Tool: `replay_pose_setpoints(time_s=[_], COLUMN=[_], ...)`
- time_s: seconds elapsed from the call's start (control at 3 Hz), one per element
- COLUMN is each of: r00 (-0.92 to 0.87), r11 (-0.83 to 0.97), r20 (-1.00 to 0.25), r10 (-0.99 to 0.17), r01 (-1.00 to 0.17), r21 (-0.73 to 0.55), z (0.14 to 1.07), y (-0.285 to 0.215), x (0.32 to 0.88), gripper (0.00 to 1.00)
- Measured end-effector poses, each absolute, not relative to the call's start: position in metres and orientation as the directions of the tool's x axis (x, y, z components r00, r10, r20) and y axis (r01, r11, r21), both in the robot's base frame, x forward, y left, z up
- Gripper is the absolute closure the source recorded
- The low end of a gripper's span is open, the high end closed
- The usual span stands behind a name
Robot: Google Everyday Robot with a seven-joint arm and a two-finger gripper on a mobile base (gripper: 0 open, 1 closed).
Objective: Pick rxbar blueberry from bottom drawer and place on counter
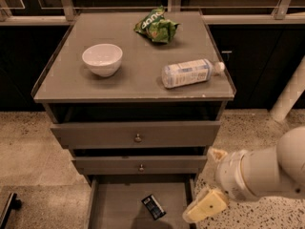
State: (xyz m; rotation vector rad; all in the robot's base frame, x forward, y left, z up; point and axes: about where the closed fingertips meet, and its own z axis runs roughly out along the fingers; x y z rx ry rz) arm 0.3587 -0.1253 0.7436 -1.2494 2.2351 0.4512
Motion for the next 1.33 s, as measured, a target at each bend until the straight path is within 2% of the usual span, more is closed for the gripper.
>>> replay_pose_setpoints(time_s=[0.67, 1.33], r00=[-0.508, -0.468], r11=[0.569, 0.546], r20=[-0.651, -0.673], r10=[-0.565, -0.573], r01=[-0.811, -0.83], r21=[0.139, 0.113], z=[0.611, 0.595], y=[-0.158, -0.155], x=[0.372, 0.375], gripper=[0.0, 0.0])
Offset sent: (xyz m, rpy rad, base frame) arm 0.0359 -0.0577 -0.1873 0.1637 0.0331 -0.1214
